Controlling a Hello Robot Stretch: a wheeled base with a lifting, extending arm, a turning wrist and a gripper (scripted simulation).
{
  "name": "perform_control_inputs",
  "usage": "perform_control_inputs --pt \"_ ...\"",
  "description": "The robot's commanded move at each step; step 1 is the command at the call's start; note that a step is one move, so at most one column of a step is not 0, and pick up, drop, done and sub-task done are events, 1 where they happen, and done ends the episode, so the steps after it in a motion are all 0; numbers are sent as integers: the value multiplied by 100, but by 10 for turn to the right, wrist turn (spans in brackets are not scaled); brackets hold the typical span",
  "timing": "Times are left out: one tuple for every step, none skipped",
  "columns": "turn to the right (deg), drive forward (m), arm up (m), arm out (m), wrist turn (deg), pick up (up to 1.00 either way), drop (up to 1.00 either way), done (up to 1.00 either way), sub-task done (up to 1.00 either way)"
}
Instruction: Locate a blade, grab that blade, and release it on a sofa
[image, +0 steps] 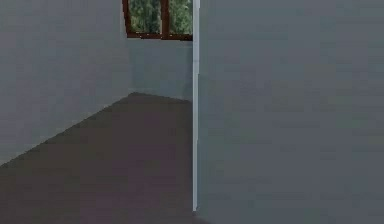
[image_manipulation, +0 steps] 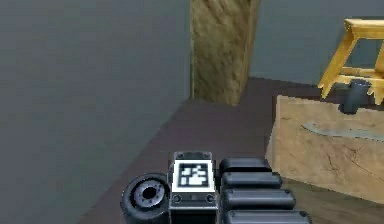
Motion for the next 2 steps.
perform_control_inputs --pt "450 0 0 0 0 0 0 0 0" --pt "150 0 0 0 0 0 0 0 0"
